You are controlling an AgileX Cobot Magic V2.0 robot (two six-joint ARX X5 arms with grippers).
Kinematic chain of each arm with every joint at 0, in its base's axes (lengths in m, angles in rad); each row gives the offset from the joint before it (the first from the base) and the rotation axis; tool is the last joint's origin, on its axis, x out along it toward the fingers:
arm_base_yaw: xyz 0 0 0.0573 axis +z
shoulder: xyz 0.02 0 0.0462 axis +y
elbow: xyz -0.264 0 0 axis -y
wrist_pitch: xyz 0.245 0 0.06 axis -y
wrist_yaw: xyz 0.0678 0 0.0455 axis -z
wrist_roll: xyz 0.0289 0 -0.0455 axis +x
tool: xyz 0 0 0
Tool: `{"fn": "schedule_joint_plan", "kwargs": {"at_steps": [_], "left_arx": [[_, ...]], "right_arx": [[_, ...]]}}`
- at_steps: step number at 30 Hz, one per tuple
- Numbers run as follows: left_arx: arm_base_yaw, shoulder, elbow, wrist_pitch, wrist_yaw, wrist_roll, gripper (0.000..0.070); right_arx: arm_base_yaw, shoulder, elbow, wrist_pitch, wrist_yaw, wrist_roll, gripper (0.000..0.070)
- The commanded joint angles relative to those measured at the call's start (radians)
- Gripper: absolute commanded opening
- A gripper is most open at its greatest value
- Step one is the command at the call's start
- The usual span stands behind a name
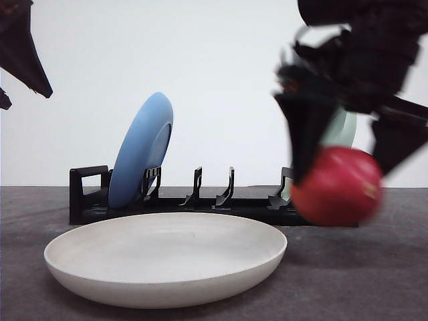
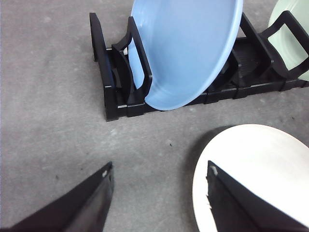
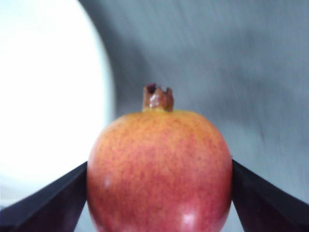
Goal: Place pomegranate in white plate
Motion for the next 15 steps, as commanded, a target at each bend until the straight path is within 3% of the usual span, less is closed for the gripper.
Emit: {"fn": "schedule_joint_plan", "kwargs": {"at_steps": [1,9,15], "left_arx": [[-0.003,0.004,0.015,0.01,0.005,0.01,0.0354],[-0.003,0.004,0.015,0.01,0.005,0.01,0.0353],[-0.003,0.004,0.015,0.01,0.005,0.005,0.0354]], "right_arx": [[0.033,0.014,0.017,0.047,-0.023,-0.029,0.0479],[0.196,0.071,0.018,0.277,-0.041,-0.054,0.0479],[0.271,0.151,0.018,0.387,0.003,-0.086,0.0479]]}}
